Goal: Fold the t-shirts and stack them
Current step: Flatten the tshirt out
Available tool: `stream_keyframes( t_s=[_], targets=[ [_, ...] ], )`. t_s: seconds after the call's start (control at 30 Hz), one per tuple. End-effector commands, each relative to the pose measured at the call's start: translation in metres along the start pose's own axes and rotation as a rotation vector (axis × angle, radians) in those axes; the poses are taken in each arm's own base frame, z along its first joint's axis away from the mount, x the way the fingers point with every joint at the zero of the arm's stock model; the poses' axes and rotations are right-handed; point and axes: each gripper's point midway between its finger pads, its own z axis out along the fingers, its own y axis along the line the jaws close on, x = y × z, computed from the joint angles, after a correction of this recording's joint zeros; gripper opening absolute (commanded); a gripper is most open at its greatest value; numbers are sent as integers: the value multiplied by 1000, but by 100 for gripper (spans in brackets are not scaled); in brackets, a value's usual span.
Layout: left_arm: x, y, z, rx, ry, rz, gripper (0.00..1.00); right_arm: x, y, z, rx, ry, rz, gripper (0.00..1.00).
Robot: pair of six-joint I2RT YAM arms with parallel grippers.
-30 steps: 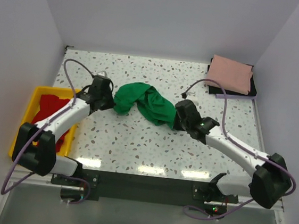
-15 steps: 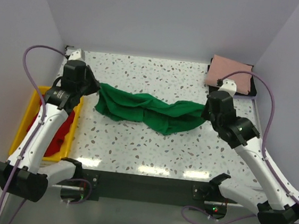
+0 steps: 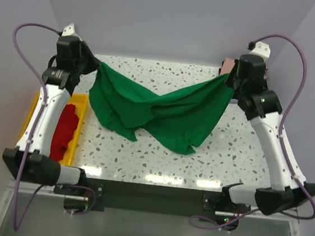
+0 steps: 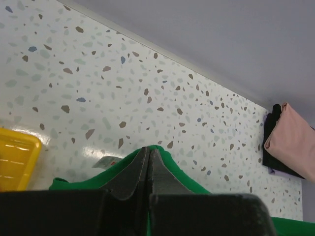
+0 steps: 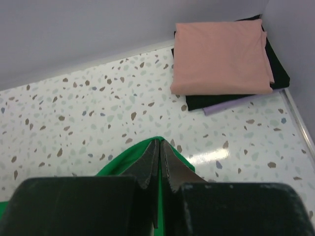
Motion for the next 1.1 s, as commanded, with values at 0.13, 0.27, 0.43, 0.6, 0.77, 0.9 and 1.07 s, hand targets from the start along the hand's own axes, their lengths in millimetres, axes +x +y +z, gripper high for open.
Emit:
stream_keyframes(
  t_s=[0.13, 0.27, 0.43, 0.6, 0.77, 0.9, 1.07],
  targets=[
    [-139, -86, 32, 332, -191, -79, 0, -119, 17, 71, -152, -165, 205, 0],
    [-189, -113, 18, 418, -257, -86, 0, -180, 6, 42, -183, -281, 250, 0],
    [-184, -102, 0, 427, -249, -100, 0, -168, -2, 26, -188, -265, 248, 0],
    [-122, -54, 1, 309, -147, -115, 0, -71, -17, 33, -154, -79, 244, 0],
    [-36, -9, 24, 212, 30, -154, 0, 50, -44, 59, -48, 136, 232, 0],
    [55, 32, 71, 142, 255, -204, 19, 133, -60, 93, 36, 328, 195, 0],
    [97, 39, 74, 117, 305, -172, 56, 180, -57, 122, 40, 474, 180, 0]
  ],
)
